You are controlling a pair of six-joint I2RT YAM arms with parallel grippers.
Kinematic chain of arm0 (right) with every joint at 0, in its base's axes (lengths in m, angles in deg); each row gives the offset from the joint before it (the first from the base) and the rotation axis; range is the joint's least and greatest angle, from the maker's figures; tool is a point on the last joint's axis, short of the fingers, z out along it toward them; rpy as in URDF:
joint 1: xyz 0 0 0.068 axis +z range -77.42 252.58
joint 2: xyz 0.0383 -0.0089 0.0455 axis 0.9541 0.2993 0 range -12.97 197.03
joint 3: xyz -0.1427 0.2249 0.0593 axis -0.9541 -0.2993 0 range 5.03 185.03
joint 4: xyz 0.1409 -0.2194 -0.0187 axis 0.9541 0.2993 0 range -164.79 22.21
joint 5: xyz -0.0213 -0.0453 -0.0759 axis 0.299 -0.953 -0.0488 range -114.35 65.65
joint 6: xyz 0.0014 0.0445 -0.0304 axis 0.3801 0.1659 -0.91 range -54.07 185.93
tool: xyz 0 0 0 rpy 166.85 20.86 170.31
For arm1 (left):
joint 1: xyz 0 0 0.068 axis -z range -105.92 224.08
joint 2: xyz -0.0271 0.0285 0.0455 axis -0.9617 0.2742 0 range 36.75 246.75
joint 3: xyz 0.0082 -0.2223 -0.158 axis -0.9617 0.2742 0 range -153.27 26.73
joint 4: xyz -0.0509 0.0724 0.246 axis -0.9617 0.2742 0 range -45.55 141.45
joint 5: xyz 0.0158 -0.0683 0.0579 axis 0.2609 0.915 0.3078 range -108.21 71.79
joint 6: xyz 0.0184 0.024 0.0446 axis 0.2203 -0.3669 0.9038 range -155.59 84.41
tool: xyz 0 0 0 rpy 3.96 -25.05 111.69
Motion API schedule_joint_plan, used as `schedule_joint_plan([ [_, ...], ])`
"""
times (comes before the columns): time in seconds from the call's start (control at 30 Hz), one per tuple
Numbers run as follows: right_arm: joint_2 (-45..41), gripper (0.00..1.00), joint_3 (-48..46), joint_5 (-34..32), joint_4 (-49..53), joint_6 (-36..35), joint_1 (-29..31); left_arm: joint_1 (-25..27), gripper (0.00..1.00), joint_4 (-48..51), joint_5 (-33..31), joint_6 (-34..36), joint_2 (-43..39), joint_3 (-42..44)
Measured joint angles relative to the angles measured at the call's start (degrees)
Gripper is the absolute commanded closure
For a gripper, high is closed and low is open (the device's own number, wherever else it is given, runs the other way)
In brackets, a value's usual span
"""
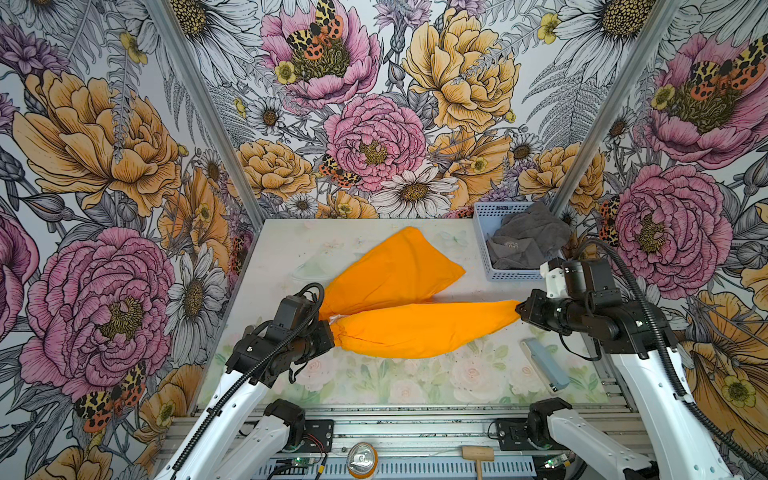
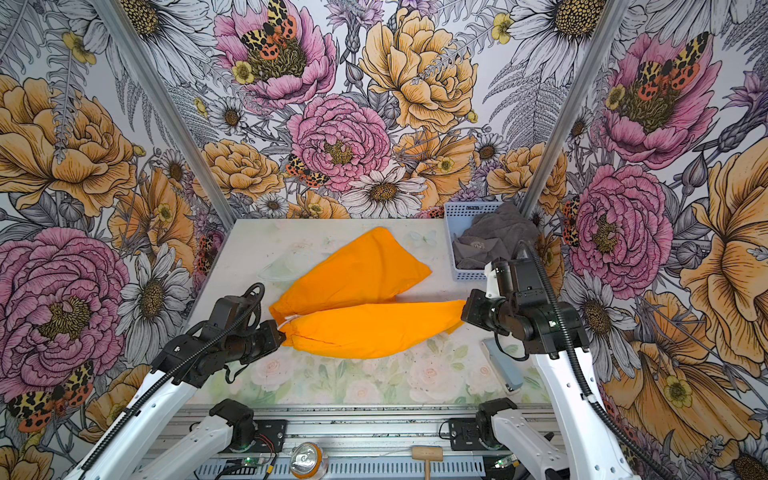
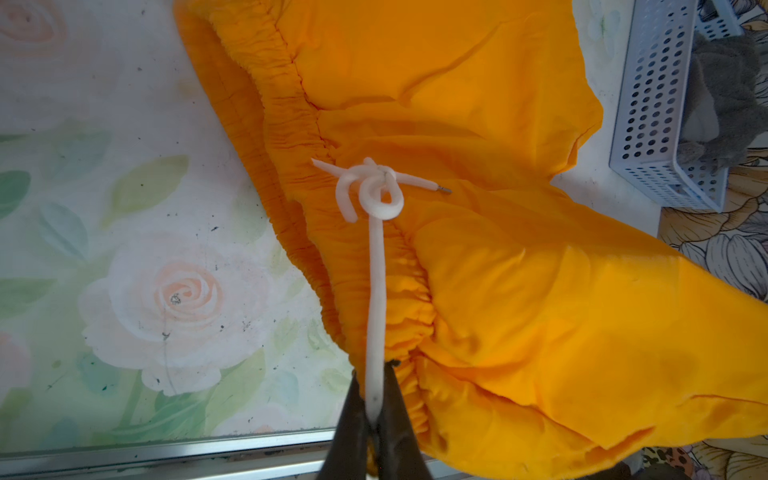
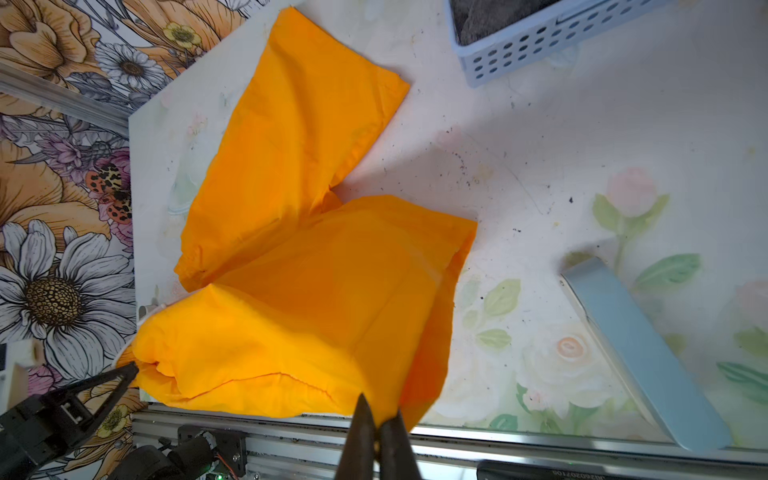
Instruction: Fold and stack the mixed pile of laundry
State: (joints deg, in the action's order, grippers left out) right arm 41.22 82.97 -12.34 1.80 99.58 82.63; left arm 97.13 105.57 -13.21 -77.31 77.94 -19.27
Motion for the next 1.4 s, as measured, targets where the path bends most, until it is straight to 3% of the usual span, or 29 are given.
schedule_joint_plan([
  [0.2, 9.4, 1.0, 10.8, -0.9, -0.3, -3.9, 0.0, 2.5, 1.0, 1.4, -0.1, -4.5, -2.3, 0.3],
  [0.53, 38.7, 1.0, 30.1, -3.3, -7.2, -9.4, 5.4, 2.1, 1.0, 1.6, -2.0, -9.5, -5.0, 4.9],
  [0.7, 49.9, 1.0, 43.1, -4.1, -8.2, -11.1, 7.6, -2.6, 1.0, -0.6, -2.0, -10.5, -5.0, 7.4],
  [1.0, 65.5, 1.0, 59.7, -5.5, -7.9, -12.8, 9.3, -16.9, 1.0, -7.4, 3.5, -7.1, -1.7, 8.9],
  [1.4, 79.2, 1.0, 76.8, -6.4, -7.5, -13.7, 9.5, -22.2, 1.0, -16.0, 8.8, -1.9, 6.8, 9.6],
])
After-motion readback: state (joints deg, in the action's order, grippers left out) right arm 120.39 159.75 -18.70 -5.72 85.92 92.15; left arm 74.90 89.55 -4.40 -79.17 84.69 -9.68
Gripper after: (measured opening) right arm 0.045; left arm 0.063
